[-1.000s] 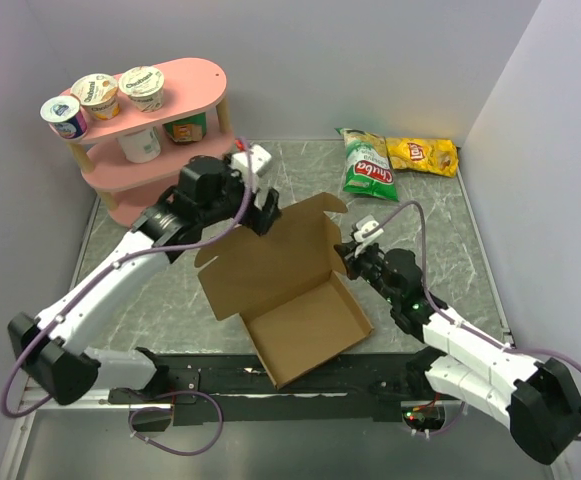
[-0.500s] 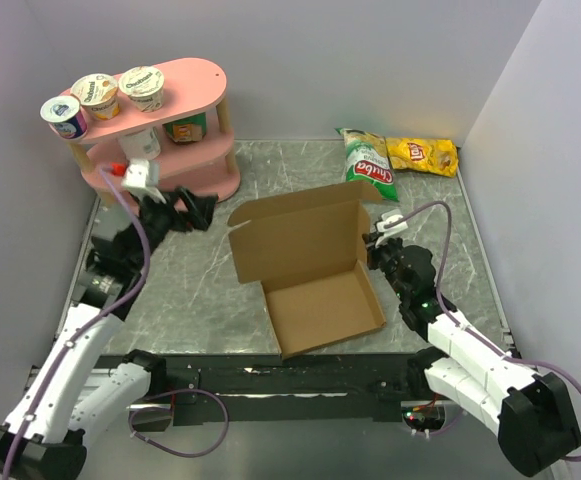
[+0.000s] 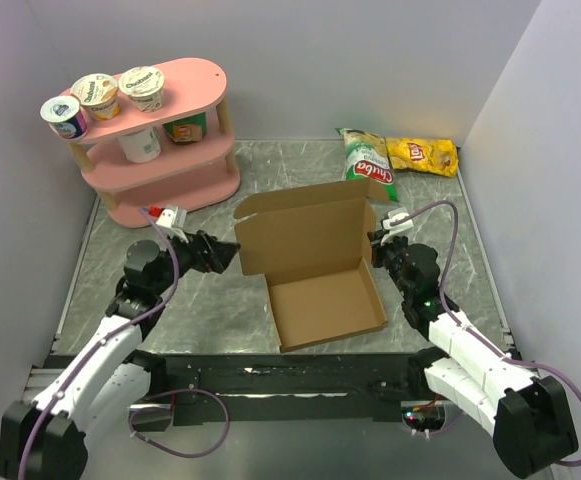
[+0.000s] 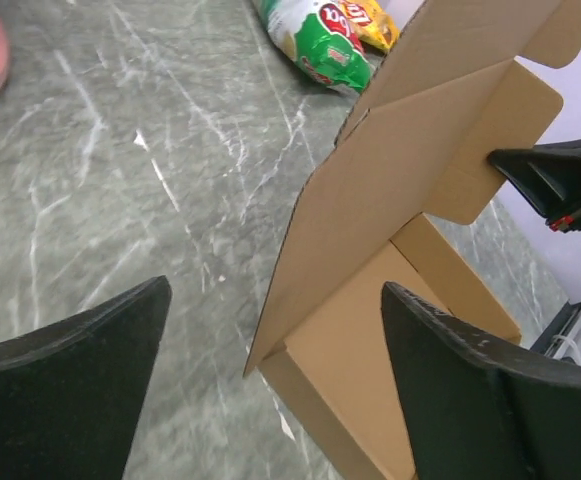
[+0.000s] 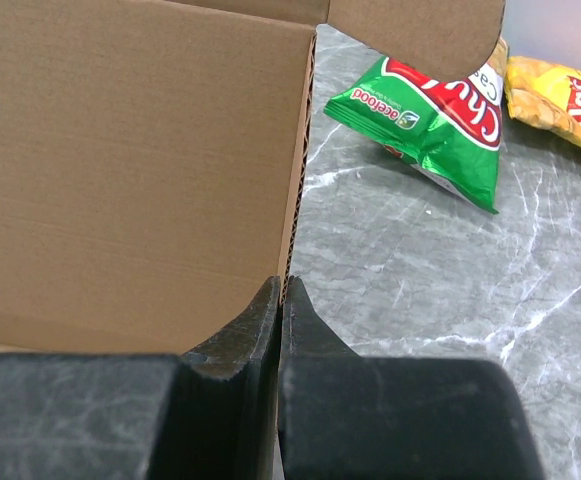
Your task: Fold the paper box
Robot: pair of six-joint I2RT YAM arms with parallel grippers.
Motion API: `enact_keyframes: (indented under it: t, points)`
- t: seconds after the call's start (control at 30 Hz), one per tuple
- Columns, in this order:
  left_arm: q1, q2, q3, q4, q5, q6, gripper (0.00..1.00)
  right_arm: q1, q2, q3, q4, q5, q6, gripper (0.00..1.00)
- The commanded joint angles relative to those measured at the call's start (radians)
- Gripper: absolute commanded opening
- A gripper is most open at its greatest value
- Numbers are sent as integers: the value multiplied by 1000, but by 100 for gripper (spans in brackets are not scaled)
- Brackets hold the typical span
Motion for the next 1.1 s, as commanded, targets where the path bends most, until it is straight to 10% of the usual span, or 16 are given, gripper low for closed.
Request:
enact_keyframes:
  t: [0.0,0.23,0.6,1.07]
  points:
    - [3,108,26,199,76,5,88,-8,-19,3,-15,-5,-12,0]
    - [-10,205,40,289,99,16,76,-8,-19,3,-21,-4,-7,0]
    - [-243,366,155,190,-183,123,6,-5,-31,-5,-31,-18,11,0]
    - [-551,524,283,67,-764,-53,1,205,-151,-106,10,346,154,0]
